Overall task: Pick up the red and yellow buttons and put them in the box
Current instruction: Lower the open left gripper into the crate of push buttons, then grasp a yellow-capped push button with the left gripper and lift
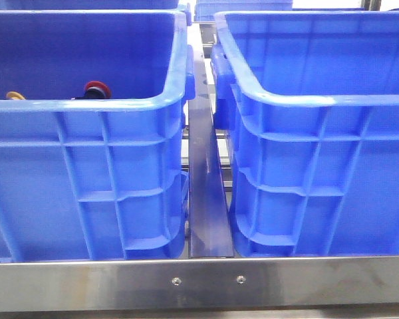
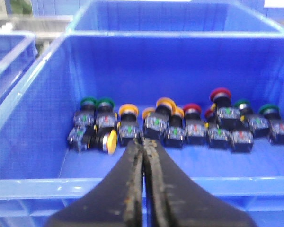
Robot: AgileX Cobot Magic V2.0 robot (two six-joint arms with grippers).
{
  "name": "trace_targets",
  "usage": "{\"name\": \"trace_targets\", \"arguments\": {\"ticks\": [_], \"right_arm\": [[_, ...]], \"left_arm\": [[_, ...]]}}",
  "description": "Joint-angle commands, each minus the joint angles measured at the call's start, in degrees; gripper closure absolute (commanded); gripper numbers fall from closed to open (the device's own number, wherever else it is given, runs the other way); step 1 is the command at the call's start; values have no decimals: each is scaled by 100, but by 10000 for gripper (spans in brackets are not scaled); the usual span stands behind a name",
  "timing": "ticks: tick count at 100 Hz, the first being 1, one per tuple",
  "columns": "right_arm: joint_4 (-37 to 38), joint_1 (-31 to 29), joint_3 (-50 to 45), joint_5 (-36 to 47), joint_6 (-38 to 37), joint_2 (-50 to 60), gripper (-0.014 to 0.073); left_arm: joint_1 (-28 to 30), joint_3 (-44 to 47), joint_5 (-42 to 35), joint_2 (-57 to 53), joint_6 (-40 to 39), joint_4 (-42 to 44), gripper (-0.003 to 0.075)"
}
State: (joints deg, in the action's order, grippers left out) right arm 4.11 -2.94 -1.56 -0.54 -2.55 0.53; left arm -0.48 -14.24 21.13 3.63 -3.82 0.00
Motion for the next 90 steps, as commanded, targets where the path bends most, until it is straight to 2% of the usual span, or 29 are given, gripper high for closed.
{"name": "trace_targets", "arguments": {"ticks": [1,26,33,40,47,52,62,66,78,90], "right_arm": [[3,-41,109,417,-13,155,661],[3,-41,109,417,-13,155,661],[3,-41,109,417,-13,155,661],[3,-41,109,417,-13,155,661],[3,-41,109,417,-13,155,661],[3,-41,109,417,-13,155,661],[3,-41,109,417,-13,155,661],[3,-41,109,417,-13,155,661],[3,-41,109,417,-13,155,661],[3,-41,109,417,-13,155,661]], "left_arm": [[-20,-503,-4,468,-45,-57,739],[-20,-1327,570,1829,-45,-44,737],[-20,-1542,759,2266,-45,-44,707],[-20,-1754,868,2678,-45,-44,620],[-20,-1933,844,3030,-45,-44,484],[-20,-2057,833,3248,-45,-44,360],[-20,-2311,819,3663,-45,-44,197],[-20,-2424,795,3796,-45,-44,171],[-20,-2802,790,4261,-45,-44,174],[-20,-3387,1173,4827,-45,-56,174]]}}
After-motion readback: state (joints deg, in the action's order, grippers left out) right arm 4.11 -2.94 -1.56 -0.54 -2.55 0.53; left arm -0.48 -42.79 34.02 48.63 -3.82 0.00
